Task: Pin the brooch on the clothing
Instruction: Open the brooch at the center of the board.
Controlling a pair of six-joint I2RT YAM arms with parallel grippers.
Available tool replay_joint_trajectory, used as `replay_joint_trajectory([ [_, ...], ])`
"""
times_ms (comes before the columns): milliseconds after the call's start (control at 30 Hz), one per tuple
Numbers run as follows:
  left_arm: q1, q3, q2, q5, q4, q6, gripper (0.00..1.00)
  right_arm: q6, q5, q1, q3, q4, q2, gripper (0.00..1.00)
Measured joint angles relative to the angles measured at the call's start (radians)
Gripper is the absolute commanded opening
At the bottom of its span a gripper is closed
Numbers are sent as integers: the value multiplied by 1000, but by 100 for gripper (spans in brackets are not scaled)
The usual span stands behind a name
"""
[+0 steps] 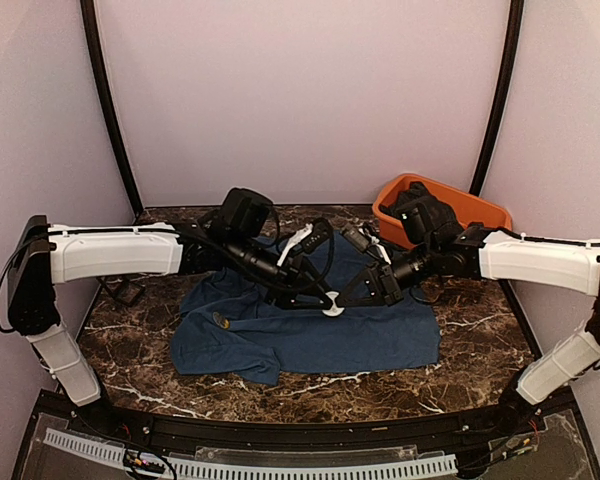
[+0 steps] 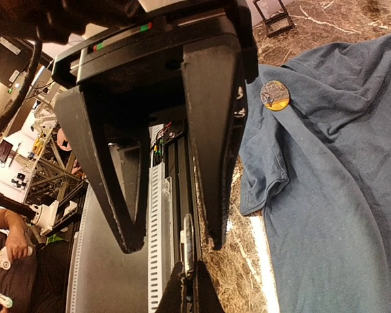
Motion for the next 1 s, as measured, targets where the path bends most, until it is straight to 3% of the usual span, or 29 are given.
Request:
replay_joint_trajectory([
  [133, -9, 5, 9, -5, -21, 13, 38, 0, -12, 0, 2, 0, 1, 0],
  [667, -14, 6, 16, -11, -44, 25, 11, 0, -40, 0, 10, 0, 2, 0],
  [1000, -15, 6, 18, -5, -44, -2, 6, -6, -43, 0, 10, 1, 2, 0],
])
